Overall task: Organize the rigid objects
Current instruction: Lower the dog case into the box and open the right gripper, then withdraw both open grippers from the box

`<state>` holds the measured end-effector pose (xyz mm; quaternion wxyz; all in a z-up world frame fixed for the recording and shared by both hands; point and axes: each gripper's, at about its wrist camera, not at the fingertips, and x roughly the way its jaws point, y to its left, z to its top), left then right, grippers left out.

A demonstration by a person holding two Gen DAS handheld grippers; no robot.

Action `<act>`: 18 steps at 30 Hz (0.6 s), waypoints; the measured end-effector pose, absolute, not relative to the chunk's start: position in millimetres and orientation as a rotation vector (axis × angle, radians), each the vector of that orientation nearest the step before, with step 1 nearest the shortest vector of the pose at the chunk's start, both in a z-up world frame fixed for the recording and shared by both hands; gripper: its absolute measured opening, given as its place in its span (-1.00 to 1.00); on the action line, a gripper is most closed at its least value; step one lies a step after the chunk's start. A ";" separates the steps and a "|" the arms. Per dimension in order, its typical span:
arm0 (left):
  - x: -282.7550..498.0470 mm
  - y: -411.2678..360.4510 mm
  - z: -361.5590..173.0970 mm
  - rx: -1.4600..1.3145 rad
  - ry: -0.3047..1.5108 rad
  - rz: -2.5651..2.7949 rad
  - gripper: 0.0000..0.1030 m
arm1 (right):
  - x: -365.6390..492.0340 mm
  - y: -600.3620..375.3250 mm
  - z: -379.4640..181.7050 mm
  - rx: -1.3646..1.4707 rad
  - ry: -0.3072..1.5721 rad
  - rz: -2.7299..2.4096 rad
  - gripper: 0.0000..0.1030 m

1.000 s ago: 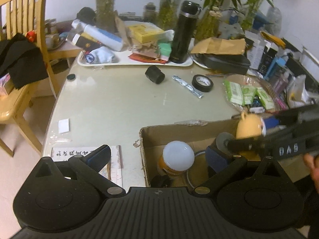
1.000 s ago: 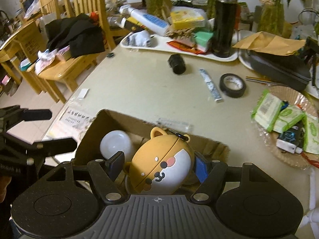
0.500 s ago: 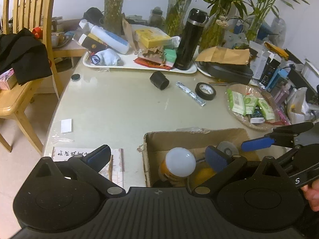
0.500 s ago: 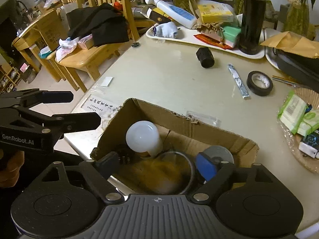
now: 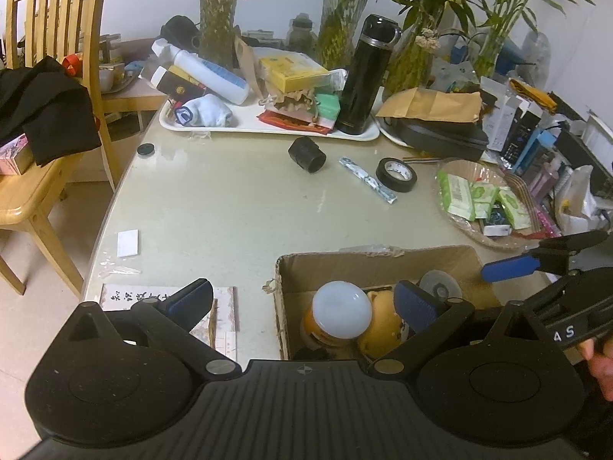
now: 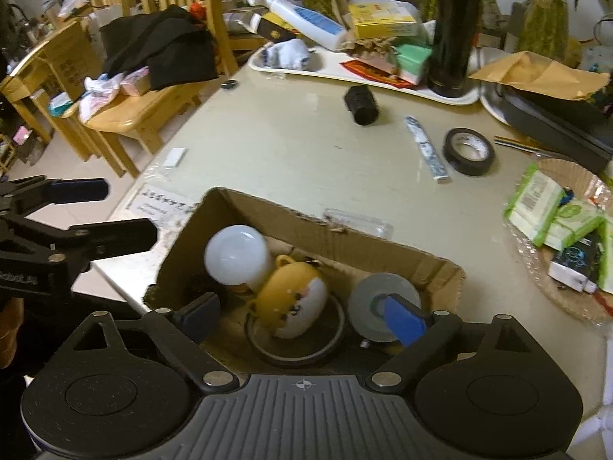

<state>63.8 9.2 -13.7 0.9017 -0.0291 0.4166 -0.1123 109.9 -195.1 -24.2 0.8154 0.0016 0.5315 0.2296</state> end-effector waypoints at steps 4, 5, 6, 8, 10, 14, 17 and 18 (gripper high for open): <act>64.0 7.3 -15.2 -0.046 0.866 -0.226 0.99 | 112.1 -200.3 -26.6 -0.019 1.135 0.422 0.93; 64.1 6.7 -15.7 -0.041 0.868 -0.224 0.99 | 112.6 -201.0 -27.3 -0.035 1.133 0.396 0.96; 63.9 6.2 -16.2 -0.037 0.870 -0.223 0.99 | 113.1 -201.6 -28.2 -0.054 1.132 0.370 0.99; 63.5 4.8 -16.9 -0.027 0.872 -0.220 0.99 | 114.7 -203.0 -30.5 -0.089 1.134 0.318 1.00; 63.6 4.2 -17.5 -0.022 0.873 -0.214 0.99 | 116.4 -205.3 -33.1 -0.103 1.145 0.283 1.00; 64.3 4.7 -18.2 -0.026 0.878 -0.207 0.99 | 118.1 -208.8 -34.7 -0.101 1.149 0.268 1.00; 64.8 4.6 -18.9 -0.023 0.881 -0.207 0.99 | 117.3 -208.2 -33.7 -0.105 1.143 0.268 1.00; 64.8 4.6 -19.2 -0.022 0.882 -0.207 0.99 | 118.2 -207.8 -33.4 -0.105 1.140 0.266 1.00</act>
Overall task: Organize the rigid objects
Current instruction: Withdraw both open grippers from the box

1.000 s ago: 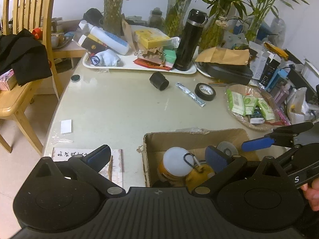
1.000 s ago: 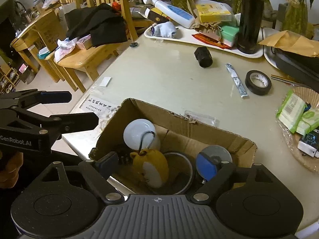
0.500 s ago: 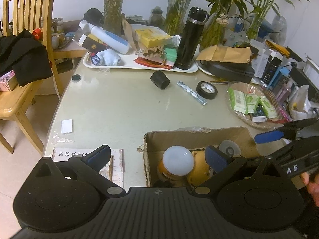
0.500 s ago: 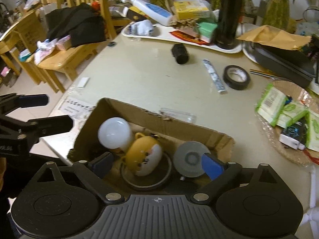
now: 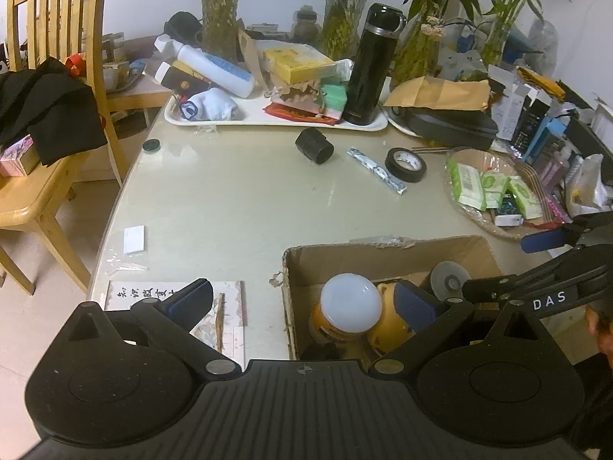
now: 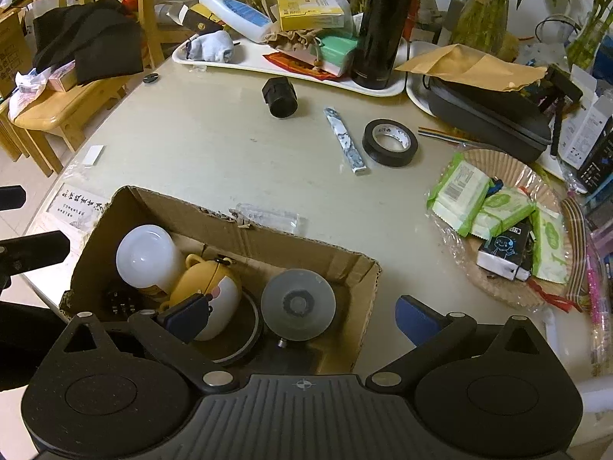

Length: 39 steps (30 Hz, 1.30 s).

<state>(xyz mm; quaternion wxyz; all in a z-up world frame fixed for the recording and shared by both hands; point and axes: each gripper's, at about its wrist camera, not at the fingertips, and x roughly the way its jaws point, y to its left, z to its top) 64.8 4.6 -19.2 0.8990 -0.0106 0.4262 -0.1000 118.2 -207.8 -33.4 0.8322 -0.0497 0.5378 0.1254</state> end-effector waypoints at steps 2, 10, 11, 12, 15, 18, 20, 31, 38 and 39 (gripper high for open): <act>64.7 4.4 -19.1 -0.022 0.882 -0.206 0.99 | 119.1 -208.3 -32.3 -0.102 1.131 0.255 1.00; 65.6 4.1 -19.2 -0.023 0.882 -0.201 0.99 | 125.4 -220.5 -29.4 -0.047 1.121 0.206 1.00; 65.5 3.5 -19.3 -0.021 0.882 -0.203 0.99 | 125.5 -221.2 -29.2 -0.042 1.119 0.205 1.00; 65.4 3.1 -19.0 -0.020 0.882 -0.204 0.99 | 125.6 -221.7 -29.5 -0.039 1.119 0.207 1.00; 65.0 1.2 -18.7 -0.019 0.881 -0.216 0.99 | 126.4 -220.7 -30.2 -0.036 1.119 0.214 1.00; 64.7 0.1 -18.9 -0.025 0.882 -0.228 0.99 | 126.4 -219.9 -29.6 -0.033 1.114 0.223 1.00; 64.9 0.0 -18.9 -0.029 0.879 -0.236 0.99 | 127.7 -220.8 -28.7 -0.027 1.106 0.228 1.00; 64.6 -0.4 -12.4 -0.044 0.836 -0.246 0.99 | 135.6 -233.7 -24.0 0.028 1.057 0.217 1.00; 71.6 -3.2 -4.1 -0.011 0.807 -0.254 0.99 | 143.6 -241.1 -26.0 0.022 1.025 0.212 1.00; 72.7 -3.9 -3.1 -0.004 0.802 -0.254 0.99 | 144.8 -242.3 -26.2 0.021 1.022 0.212 1.00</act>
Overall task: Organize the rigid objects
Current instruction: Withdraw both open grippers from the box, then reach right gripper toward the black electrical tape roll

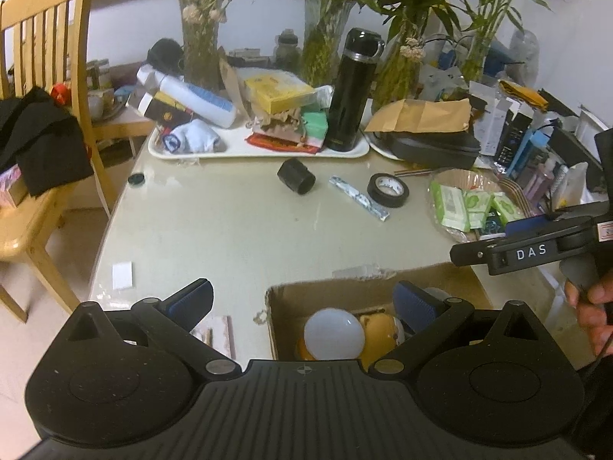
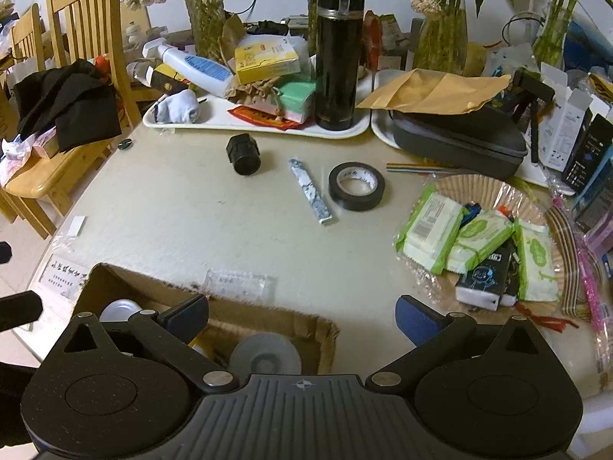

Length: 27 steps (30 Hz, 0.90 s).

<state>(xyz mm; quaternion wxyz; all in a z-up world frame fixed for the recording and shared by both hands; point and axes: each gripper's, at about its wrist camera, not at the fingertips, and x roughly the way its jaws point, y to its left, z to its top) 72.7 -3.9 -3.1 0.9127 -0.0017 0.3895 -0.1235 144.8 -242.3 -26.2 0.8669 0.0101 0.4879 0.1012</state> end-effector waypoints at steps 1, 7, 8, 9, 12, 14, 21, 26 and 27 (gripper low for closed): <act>73.9 -4.6 -2.1 0.004 0.797 -0.254 0.99 | 145.8 -243.8 -26.4 0.022 1.016 0.212 1.00; 85.2 -8.1 0.5 0.028 0.780 -0.270 0.99 | 150.2 -247.6 -25.8 0.017 0.992 0.217 1.00; 87.2 -8.9 0.6 0.032 0.779 -0.273 0.99 | 150.8 -247.6 -25.6 0.013 0.987 0.218 1.00; 89.3 -9.6 0.6 0.039 0.775 -0.278 0.99 | 151.1 -247.6 -25.6 0.010 0.982 0.219 1.00; 96.4 -10.9 1.1 0.059 0.766 -0.284 0.99 | 155.8 -247.6 -27.3 0.007 0.981 0.211 1.00; 102.3 -10.3 1.5 0.065 0.763 -0.285 0.99 | 160.6 -247.4 -29.5 0.009 0.980 0.209 1.00; 126.3 -10.6 1.9 0.086 0.735 -0.299 0.99 | 177.6 -247.8 -36.5 0.020 0.979 0.208 1.00; 137.0 -7.7 -3.5 0.087 0.721 -0.299 0.99 | 191.3 -245.5 -43.8 0.006 0.979 0.216 0.99; 137.6 -6.1 -4.8 0.079 0.723 -0.297 0.99 | 194.3 -244.7 -45.1 0.000 0.978 0.221 0.99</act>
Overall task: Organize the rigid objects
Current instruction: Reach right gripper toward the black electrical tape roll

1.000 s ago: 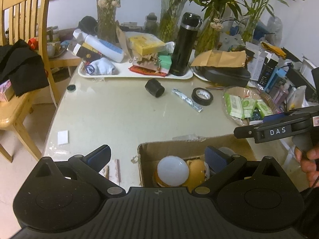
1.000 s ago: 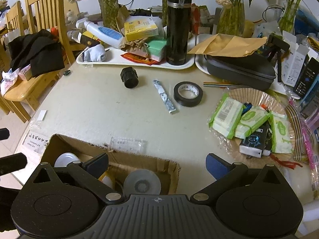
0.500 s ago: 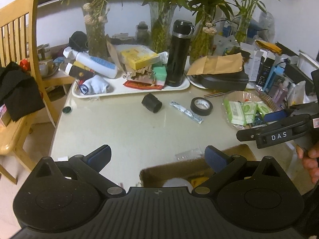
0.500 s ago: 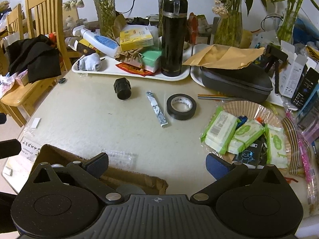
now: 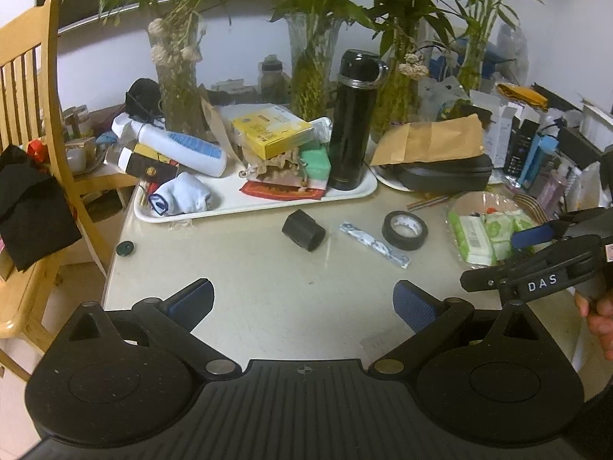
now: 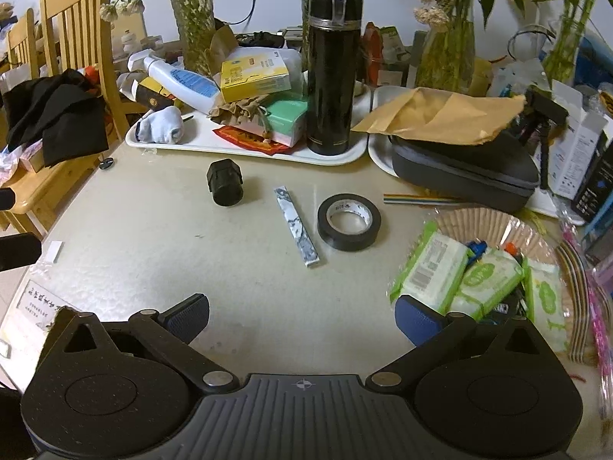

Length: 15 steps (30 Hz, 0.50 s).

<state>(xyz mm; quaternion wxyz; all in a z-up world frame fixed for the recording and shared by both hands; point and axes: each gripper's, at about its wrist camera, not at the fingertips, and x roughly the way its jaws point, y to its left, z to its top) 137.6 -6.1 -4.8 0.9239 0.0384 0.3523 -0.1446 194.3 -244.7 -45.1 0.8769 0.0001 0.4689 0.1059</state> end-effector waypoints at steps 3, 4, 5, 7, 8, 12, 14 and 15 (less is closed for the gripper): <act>141.0 -2.7 -7.3 0.058 0.745 -0.293 0.99 | 204.1 -243.4 -48.8 -0.013 0.977 0.231 0.98; 142.2 -2.1 -7.4 0.057 0.749 -0.293 0.99 | 208.0 -243.2 -49.9 -0.015 0.978 0.231 0.98; 143.1 -1.5 -7.0 0.056 0.750 -0.289 0.99 | 212.0 -243.4 -50.8 -0.013 0.976 0.233 0.98; 145.1 0.2 -5.5 0.049 0.749 -0.288 0.99 | 218.4 -244.3 -52.0 -0.010 0.973 0.239 0.96; 146.1 0.8 -4.8 0.045 0.750 -0.290 0.99 | 222.4 -244.4 -53.0 -0.011 0.972 0.246 0.92; 149.0 2.2 -2.8 0.026 0.756 -0.286 0.99 | 236.9 -244.6 -59.4 -0.015 0.974 0.257 0.87; 149.5 1.6 -2.3 0.025 0.758 -0.285 0.99 | 243.8 -245.8 -63.8 -0.005 0.982 0.258 0.85; 149.4 1.4 -1.8 0.027 0.756 -0.286 0.99 | 247.1 -246.2 -66.4 0.000 0.986 0.258 0.85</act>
